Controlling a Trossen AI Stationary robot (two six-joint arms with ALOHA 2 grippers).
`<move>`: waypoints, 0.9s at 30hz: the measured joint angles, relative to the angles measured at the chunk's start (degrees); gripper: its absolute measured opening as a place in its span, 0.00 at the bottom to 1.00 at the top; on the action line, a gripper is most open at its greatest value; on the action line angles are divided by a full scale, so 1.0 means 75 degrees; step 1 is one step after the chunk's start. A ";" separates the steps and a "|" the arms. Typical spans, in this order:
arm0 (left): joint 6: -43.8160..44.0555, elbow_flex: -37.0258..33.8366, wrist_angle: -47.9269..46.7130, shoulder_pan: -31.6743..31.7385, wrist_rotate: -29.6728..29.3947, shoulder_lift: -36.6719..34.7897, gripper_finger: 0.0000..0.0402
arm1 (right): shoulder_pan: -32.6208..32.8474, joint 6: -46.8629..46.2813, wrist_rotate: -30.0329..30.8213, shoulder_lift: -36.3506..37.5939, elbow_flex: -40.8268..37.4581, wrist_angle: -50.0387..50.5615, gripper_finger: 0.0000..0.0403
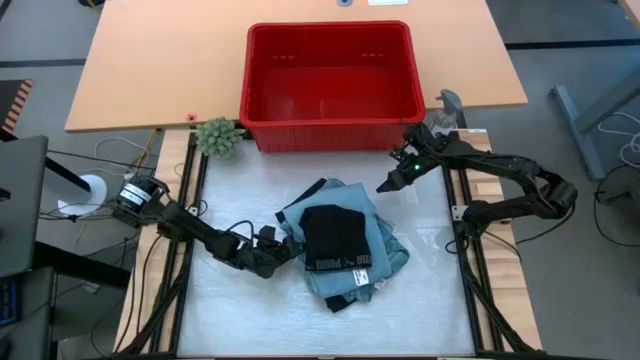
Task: Fold Laundry from Bin
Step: Put the laundry clothes into the red bin
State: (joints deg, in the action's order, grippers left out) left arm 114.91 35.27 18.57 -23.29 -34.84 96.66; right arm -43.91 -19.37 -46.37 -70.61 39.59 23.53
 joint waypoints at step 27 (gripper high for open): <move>-0.0757 -0.0003 -0.0146 0.1335 0.0497 0.0009 0.90 | 0.1389 -0.2495 0.0486 -0.2093 -0.2510 -0.5525 0.99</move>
State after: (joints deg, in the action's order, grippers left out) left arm 109.23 35.24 17.47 -13.28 -31.11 96.73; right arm -33.50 -38.08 -42.72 -86.31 20.77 -17.91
